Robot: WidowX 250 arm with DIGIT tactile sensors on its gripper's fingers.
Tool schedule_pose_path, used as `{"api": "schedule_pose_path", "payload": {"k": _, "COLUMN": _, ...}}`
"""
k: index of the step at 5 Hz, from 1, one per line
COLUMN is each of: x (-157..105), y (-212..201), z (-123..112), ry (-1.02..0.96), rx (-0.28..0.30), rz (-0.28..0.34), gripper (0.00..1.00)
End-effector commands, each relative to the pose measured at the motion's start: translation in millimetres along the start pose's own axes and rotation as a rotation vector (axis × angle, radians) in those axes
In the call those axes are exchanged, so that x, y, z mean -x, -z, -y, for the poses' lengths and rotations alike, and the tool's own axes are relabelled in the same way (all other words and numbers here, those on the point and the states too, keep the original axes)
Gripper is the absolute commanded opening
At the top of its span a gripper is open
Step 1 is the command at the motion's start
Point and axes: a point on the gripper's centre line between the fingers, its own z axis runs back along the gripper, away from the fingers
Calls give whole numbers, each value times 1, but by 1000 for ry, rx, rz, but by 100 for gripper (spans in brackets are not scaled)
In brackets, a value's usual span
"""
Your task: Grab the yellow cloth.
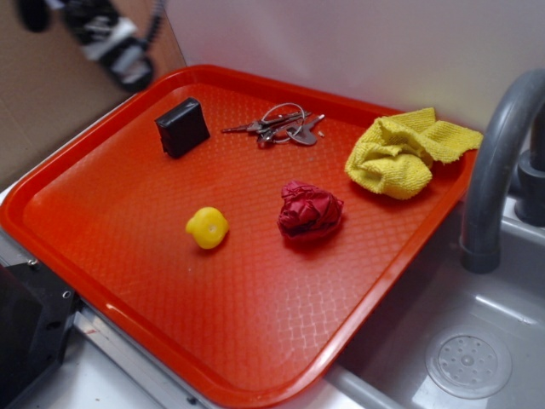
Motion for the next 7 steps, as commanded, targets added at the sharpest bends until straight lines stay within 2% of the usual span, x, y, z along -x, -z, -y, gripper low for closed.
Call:
{"api": "schedule_pose_path", "payload": {"k": 1, "x": -80, "y": 77, "z": 21, "ry": 412, "rx": 64, "rz": 156, "gripper": 100}}
{"api": "schedule_pose_path", "payload": {"k": 2, "x": -126, "y": 99, "z": 24, "ry": 486, "rx": 169, "rz": 162, "gripper": 100}}
{"api": "schedule_pose_path", "payload": {"k": 3, "x": -146, "y": 120, "z": 35, "ry": 474, "rx": 266, "rz": 124, "gripper": 100}}
{"api": "schedule_pose_path", "payload": {"k": 4, "x": -137, "y": 129, "z": 56, "ry": 481, "rx": 381, "rz": 27, "gripper": 100}}
{"api": "schedule_pose_path", "payload": {"k": 5, "x": -116, "y": 117, "z": 73, "ry": 491, "rx": 370, "rz": -5, "gripper": 100}}
{"api": "schedule_pose_path", "payload": {"k": 6, "x": -102, "y": 117, "z": 90, "ry": 507, "rx": 293, "rz": -25, "gripper": 100}}
{"api": "schedule_pose_path", "payload": {"k": 7, "x": -90, "y": 128, "z": 98, "ry": 503, "rx": 323, "rz": -34, "gripper": 100}}
